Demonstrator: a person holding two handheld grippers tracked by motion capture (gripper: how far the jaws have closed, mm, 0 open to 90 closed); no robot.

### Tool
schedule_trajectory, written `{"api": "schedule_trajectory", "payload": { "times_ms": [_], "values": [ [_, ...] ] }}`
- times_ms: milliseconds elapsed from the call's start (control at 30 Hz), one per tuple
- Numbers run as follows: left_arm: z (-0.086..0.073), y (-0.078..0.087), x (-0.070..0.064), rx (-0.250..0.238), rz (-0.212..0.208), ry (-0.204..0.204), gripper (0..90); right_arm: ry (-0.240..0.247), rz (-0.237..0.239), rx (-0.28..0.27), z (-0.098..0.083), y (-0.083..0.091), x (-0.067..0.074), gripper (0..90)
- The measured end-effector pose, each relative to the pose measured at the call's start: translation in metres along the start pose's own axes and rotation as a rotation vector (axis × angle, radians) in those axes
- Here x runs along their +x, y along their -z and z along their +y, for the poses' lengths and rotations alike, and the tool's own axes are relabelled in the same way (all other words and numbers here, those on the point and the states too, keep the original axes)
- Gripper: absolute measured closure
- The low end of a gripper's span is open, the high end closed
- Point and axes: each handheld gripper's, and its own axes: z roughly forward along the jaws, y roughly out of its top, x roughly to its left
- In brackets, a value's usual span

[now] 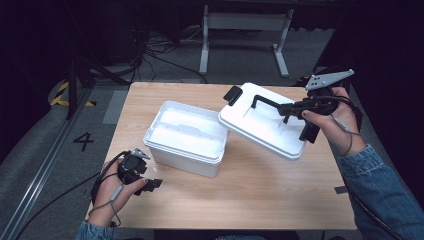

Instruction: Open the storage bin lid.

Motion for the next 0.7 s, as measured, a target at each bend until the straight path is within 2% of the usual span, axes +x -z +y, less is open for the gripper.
{"api": "schedule_trajectory", "payload": {
  "times_ms": [367,700],
  "values": [
    [0.000,-0.003,-0.001,0.010,0.002,0.002,24.4,-0.044,-0.035,0.008,-0.027,0.015,-0.014,84.9],
    [0.000,-0.004,-0.001,0.015,-0.003,0.004,24.4,-0.093,-0.049,0.030,-0.055,0.011,-0.028,84.9]
  ]
}}
